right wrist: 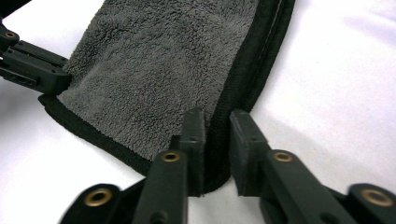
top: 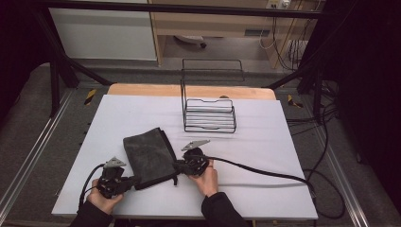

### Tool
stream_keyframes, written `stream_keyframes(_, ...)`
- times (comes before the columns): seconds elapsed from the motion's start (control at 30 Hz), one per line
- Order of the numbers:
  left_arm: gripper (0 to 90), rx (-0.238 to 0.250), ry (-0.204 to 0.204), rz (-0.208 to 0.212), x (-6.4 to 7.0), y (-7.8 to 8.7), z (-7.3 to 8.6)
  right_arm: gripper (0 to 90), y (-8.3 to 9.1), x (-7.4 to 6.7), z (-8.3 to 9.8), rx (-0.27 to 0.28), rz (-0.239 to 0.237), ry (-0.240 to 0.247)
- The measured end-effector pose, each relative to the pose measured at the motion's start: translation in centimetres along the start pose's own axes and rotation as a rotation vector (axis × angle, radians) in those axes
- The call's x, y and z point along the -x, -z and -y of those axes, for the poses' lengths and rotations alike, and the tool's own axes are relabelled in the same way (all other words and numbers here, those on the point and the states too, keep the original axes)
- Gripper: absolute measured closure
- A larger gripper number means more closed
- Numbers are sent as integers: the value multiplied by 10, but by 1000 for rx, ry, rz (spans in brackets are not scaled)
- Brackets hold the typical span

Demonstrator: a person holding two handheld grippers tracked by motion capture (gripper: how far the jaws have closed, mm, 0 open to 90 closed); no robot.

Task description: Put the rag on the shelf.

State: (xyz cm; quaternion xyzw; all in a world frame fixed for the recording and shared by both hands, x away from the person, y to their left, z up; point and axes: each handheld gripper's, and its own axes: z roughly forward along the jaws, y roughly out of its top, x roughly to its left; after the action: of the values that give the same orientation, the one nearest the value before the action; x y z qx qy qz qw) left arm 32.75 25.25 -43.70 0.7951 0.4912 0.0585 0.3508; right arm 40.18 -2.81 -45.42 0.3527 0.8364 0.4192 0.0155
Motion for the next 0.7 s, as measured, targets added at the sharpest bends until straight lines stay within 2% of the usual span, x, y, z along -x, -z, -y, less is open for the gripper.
stream_keyframes(0.13,865,-15,-8,21,-4,7,-1,805,5,-4,0,-4,-1,-7)
stream_keyframes(0.27,866,-33,-22,40,-10,20,0,803,12,-16,7,-9,-26,-34)
stream_keyframes(0.37,863,-61,-53,24,-10,22,4,789,12,-27,16,0,-42,-54)
stream_keyframes(0.43,858,-67,-79,9,-8,20,5,742,13,-30,19,11,-29,-57)
stream_keyframes(0.47,850,-60,-84,4,-8,20,5,671,13,-30,19,19,-20,-45)
stream_keyframes(0.53,806,-41,-95,7,-8,20,5,558,16,-27,15,42,16,-6)
stream_keyframes(0.6,714,-14,-93,8,-10,22,4,481,20,-21,6,68,42,30)
stream_keyframes(0.7,561,35,-83,1,-12,23,2,478,20,-8,-11,128,33,18)
